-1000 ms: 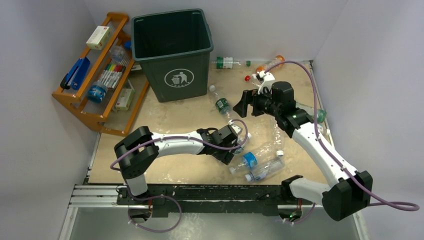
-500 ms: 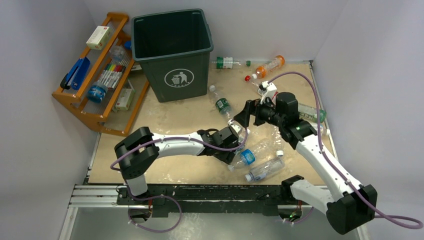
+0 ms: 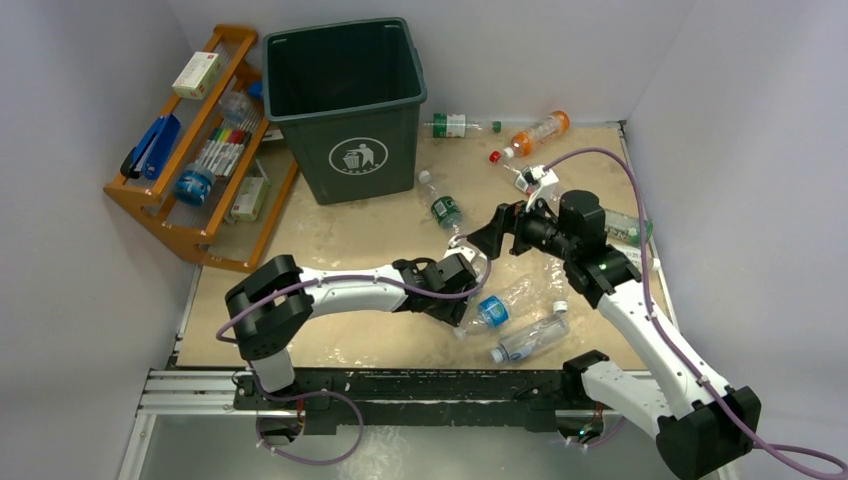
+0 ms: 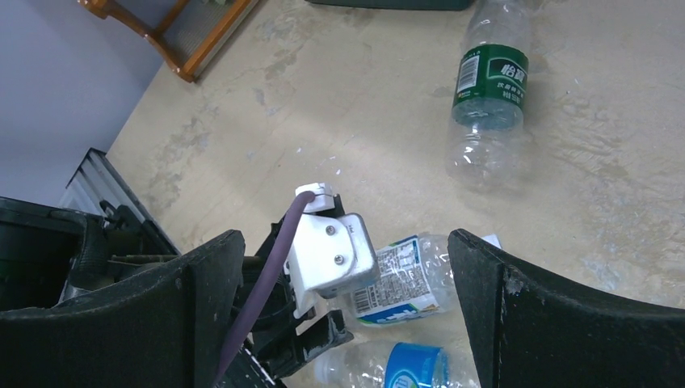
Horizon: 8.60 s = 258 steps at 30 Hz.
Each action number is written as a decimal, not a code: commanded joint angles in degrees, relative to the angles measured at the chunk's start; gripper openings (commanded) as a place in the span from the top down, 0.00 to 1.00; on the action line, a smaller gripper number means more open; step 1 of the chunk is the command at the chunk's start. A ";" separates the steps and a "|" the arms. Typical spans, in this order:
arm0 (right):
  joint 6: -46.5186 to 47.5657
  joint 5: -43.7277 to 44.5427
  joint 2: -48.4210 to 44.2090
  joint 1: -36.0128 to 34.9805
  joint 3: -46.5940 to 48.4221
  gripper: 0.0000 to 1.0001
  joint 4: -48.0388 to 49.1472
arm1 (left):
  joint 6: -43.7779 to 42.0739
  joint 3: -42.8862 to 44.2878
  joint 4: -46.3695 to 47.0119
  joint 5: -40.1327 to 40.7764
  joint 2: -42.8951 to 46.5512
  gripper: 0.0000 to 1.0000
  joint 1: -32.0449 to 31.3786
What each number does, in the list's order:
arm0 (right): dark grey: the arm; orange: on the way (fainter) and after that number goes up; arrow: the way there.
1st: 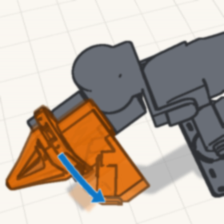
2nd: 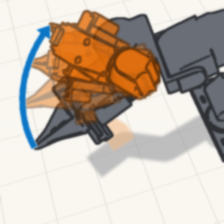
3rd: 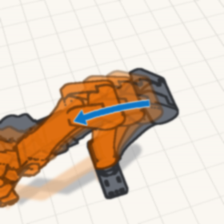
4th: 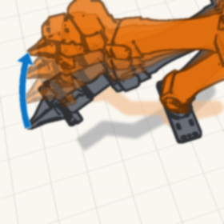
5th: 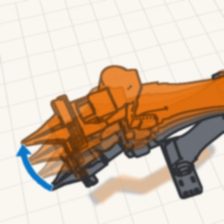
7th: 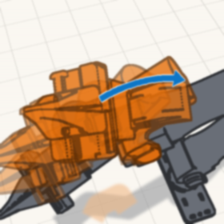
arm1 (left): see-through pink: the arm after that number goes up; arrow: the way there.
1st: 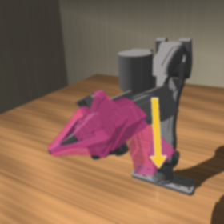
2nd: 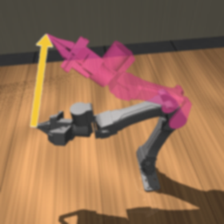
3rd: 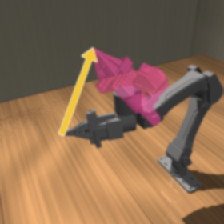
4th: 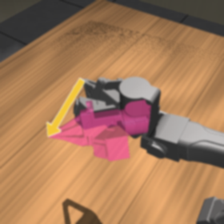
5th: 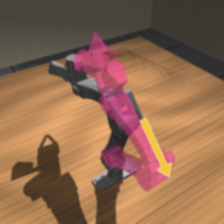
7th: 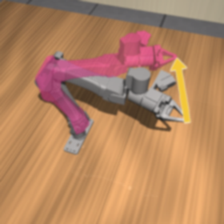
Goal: Put the plastic bottles in the bin
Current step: Pick up the plastic bottle at the center of the board, then place the plastic bottle in the trash bin, then pick up the plastic bottle at the center of the board.
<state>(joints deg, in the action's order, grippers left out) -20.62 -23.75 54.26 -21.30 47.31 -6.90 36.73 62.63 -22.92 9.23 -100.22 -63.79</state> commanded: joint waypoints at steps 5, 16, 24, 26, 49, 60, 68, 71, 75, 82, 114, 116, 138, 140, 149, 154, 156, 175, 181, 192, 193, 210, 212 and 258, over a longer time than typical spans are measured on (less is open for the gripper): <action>-1.72 -0.76 -1.99 0.21 1.46 0.02 0.86 | 1.69 1.21 0.22 3.33 5.34 0.45 -0.34; -3.05 3.49 -1.81 0.21 5.11 0.00 -5.94 | 1.09 2.58 -0.34 5.64 8.93 0.45 -0.46; -5.22 3.40 -3.73 0.21 7.65 0.00 -9.64 | 1.22 1.75 1.15 8.04 13.34 0.45 -0.41; -6.45 3.36 -4.64 0.21 9.12 0.00 -9.98 | 1.24 2.68 0.54 8.83 14.02 0.45 -0.46; -7.95 10.26 -10.70 0.21 12.47 0.00 -14.33 | -10.33 30.78 -15.61 8.69 7.57 0.43 11.62; -10.68 13.21 -13.15 0.22 7.05 0.00 -14.43 | -15.32 48.56 -21.22 7.40 4.97 0.42 18.90; -10.97 13.16 -13.30 0.21 4.10 0.00 -14.20 | -16.59 59.16 -20.77 5.44 1.53 0.41 25.26; -10.93 12.74 -13.16 0.21 3.28 0.00 -13.84 | -16.78 62.53 -20.10 4.58 -0.18 0.41 27.96; -10.93 12.14 -13.13 0.21 2.57 0.00 -13.37 | -17.17 65.83 -18.27 2.72 -2.31 0.40 32.26; -11.01 11.48 -13.49 0.22 1.84 0.00 -13.55 | -14.92 71.01 -14.02 -4.32 -3.76 0.39 42.33; -11.07 10.12 -11.53 0.21 -0.83 0.00 -11.97 | -12.39 70.29 -11.87 -10.98 -8.14 0.14 53.86; -11.10 10.13 -11.46 0.21 -0.98 0.00 -11.92 | -11.94 68.75 -11.74 -11.99 -6.37 0.14 53.86; -16.99 21.74 -3.65 0.21 -3.17 0.00 -15.31 | -7.84 37.47 -4.50 -17.17 16.95 0.14 40.63; -19.11 23.69 -2.62 0.23 -3.13 0.00 -17.53 | -6.80 32.86 -2.30 -16.94 18.35 0.14 38.05; -32.33 29.13 1.84 0.18 -5.62 0.00 -25.45 | -5.54 17.76 1.08 -14.32 22.33 0.13 31.85; -36.40 30.29 5.99 0.16 -6.76 0.00 -27.57 | -4.72 12.88 2.52 -13.57 24.08 0.13 30.20; -37.41 31.04 7.42 0.13 -6.98 0.00 -27.24 | -4.42 11.43 2.91 -13.39 24.64 0.13 29.68; -36.19 26.40 20.35 0.12 -11.64 0.03 -15.23 | -0.60 2.65 3.92 -9.23 26.18 0.13 23.23; -31.27 24.30 24.29 0.12 -8.05 0.19 -13.94 | -0.36 0.92 2.47 -10.07 26.79 0.13 21.44; -23.17 24.46 22.54 0.07 -5.63 0.31 -8.01 | 4.07 -7.01 4.15 -9.42 31.91 0.14 19.11; -22.43 24.00 21.61 0.04 -6.39 0.32 -5.22 | 4.66 -8.48 4.29 -8.76 32.97 0.14 18.41; -17.25 16.27 18.16 -1.81 -0.12 0.46 -2.29 | 10.22 -15.78 -5.40 -15.79 51.88 0.13 16.59; -17.02 16.27 16.26 -2.75 1.35 0.46 -2.90 | 9.30 -15.72 -5.99 -16.93 53.12 0.13 16.59; -22.53 -17.18 1.70 -3.13 2.44 0.46 0.79 | 5.90 -4.79 21.92 6.97 27.07 0.09 -8.18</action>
<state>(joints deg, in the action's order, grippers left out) -40.12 -35.83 56.95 -24.10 49.50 -9.91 42.68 54.02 -5.26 6.50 -72.58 -70.17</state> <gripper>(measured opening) 0.550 0.902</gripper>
